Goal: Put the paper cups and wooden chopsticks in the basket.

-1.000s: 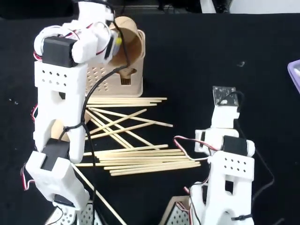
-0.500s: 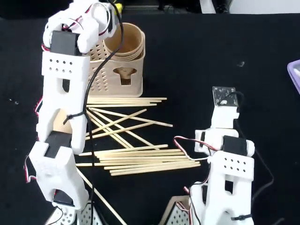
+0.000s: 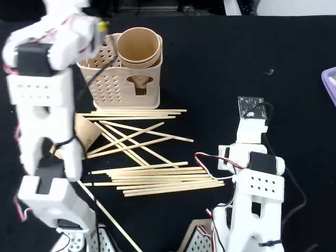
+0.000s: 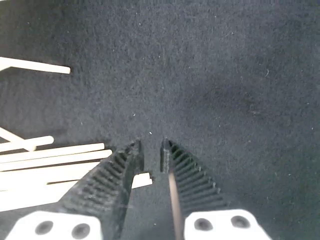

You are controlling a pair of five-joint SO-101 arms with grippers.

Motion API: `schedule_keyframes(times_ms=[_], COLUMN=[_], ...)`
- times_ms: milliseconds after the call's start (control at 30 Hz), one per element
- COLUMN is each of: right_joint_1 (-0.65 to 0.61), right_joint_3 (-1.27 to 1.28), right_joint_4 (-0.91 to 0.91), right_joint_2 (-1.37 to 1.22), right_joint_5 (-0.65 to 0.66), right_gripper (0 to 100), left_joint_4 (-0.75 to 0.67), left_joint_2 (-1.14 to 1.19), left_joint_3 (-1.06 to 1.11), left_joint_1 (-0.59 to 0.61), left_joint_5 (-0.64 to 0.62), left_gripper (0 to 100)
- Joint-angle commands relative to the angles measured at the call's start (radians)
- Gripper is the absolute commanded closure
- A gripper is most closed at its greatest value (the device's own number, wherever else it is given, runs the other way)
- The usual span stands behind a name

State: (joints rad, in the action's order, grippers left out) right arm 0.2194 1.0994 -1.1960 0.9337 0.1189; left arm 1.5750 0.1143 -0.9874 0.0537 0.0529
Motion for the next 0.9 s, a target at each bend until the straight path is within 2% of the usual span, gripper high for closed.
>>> schedule_keyframes(times_ms=[0,133,267,333,567,633,867], right_joint_1=[-0.014,-0.048,-0.057,-0.057,-0.06,-0.06,-0.055], right_joint_3=[0.001,0.005,0.005,0.005,0.007,0.007,0.021], right_joint_4=[0.028,0.028,0.028,0.028,0.028,0.028,0.04], right_joint_2=[0.025,0.027,0.027,0.027,0.027,0.027,0.027], right_joint_5=[-0.011,-0.011,-0.011,-0.011,-0.011,-0.011,-0.011], right_gripper=[92.3,92.3,92.3,92.3,92.3,92.3,92.3], left_joint_4=[0.103,0.186,0.184,0.181,0.17,0.135,0.021], left_joint_2=[-0.087,-0.068,-0.063,-0.06,-0.058,-0.052,0.029], left_joint_3=[-0.039,0.012,0.2,0.295,0.552,0.622,0.753], left_joint_1=[0.16,0.231,0.275,0.297,0.283,0.275,0.274], left_joint_5=[0.006,-0.003,-0.135,-0.184,-0.216,-0.219,-0.388], left_gripper=[81,81,81,77,75,75,75])
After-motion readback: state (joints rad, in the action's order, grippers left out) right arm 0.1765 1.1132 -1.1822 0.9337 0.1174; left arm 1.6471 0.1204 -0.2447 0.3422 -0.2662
